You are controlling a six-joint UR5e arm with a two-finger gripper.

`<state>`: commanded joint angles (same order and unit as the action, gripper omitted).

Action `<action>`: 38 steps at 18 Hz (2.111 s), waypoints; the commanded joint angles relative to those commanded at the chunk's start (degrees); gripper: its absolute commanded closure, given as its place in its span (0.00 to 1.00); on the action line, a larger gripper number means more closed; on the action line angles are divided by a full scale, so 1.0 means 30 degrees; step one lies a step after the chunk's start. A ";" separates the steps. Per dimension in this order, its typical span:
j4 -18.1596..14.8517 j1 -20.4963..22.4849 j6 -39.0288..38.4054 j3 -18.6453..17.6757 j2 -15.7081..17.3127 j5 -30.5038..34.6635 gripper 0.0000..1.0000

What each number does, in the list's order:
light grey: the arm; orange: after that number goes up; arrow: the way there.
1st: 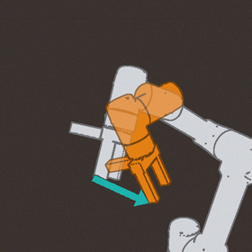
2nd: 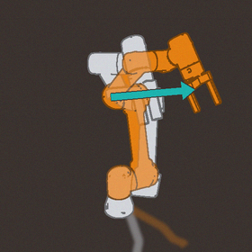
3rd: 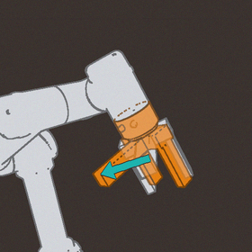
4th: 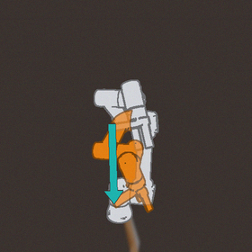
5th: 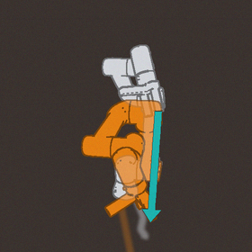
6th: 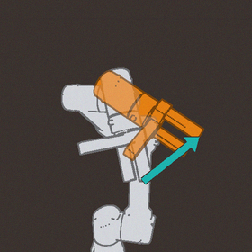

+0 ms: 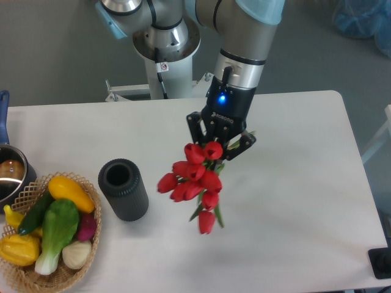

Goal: Insert the flowers into the vase
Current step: 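Carry the red tulip bunch in the gripper toward the black vase, then lower the tulip stems into the black vase opening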

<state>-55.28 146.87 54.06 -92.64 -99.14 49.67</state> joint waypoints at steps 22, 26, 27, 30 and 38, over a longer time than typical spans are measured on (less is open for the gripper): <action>0.3311 0.1230 -0.1410 -0.0965 -0.0588 -0.8320 0.97; 0.3311 0.1231 -0.1319 -0.1172 -0.0471 -0.9261 0.96; 0.3311 0.1201 -0.1319 -0.1201 -0.0412 -0.9291 0.96; 0.3311 0.1142 -0.1378 -0.1201 -0.0294 -0.9408 0.96; 0.3311 0.1172 -0.1407 -0.1318 -0.0031 -1.1225 0.96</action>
<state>-45.35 150.38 49.83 -96.59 -99.23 16.00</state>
